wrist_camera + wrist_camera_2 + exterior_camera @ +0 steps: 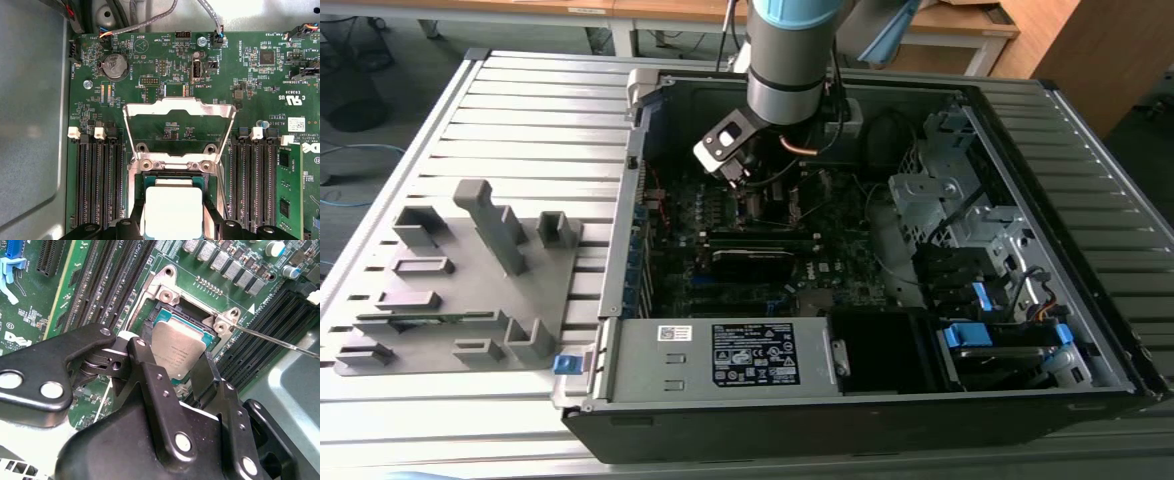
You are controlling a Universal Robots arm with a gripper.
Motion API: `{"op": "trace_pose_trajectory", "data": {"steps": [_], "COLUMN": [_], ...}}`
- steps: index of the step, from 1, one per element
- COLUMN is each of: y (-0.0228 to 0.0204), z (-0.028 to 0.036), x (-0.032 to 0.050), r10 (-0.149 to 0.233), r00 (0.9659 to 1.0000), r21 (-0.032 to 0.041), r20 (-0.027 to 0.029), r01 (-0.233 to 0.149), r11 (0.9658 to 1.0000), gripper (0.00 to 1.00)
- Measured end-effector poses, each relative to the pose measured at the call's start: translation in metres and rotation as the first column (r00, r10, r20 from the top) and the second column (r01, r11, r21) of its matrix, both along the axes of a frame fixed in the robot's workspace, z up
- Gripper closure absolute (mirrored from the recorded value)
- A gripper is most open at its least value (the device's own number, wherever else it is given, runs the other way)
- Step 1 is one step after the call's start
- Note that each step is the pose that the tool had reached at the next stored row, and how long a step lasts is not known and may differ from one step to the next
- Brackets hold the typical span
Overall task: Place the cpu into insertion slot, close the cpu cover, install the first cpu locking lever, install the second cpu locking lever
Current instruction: 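Place the cpu into insertion slot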
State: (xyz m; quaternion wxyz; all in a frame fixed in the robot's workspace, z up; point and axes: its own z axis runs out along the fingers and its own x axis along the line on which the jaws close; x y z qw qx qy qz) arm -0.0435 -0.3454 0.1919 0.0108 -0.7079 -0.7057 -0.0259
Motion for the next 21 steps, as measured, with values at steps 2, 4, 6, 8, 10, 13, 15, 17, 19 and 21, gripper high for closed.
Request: {"op": "trace_pose_trajectory", "data": {"steps": [2,4,6,8,10,13,15,17,19,21], "y": [0.0001,0.0001,0.0004,0.0002,0.0000,-0.0002,-0.0003,-0.0003,-0.0003,-0.0004], "z": [-0.0001,0.0003,0.0015,0.0024,0.0026,0.0024,0.0018,0.0017,0.0012,0.0005], "x": [0.0000,0.0001,0.0002,0.0001,0.0001,0.0000,0.0000,-0.0001,-0.0003,-0.0004], "r10": [0.000,0.000,0.000,0.000,-0.002,-0.010,-0.015,-0.016,-0.016,-0.016], "r00": [1.0000,1.0000,1.0000,1.0000,1.0000,0.9999,0.9999,0.9999,0.9999,0.9999], "r21": [0.0004,0.0008,0.0024,0.0010,0.0006,0.0004,0.0005,0.0002,0.0004,-0.0001], "r20": [0.0002,0.0006,0.0017,0.0008,0.0005,0.0005,0.0004,0.0003,0.0004,-0.0001], "r01": [0.000,0.000,0.000,0.000,0.002,0.010,0.015,0.016,0.016,0.016], "r11": [1.0000,1.0000,1.0000,1.0000,1.0000,0.9999,0.9999,0.9999,0.9999,0.9999], "gripper": [0.46,0.46,0.46,0.46,0.46,0.46,0.46,0.46,0.46,0.46]}}
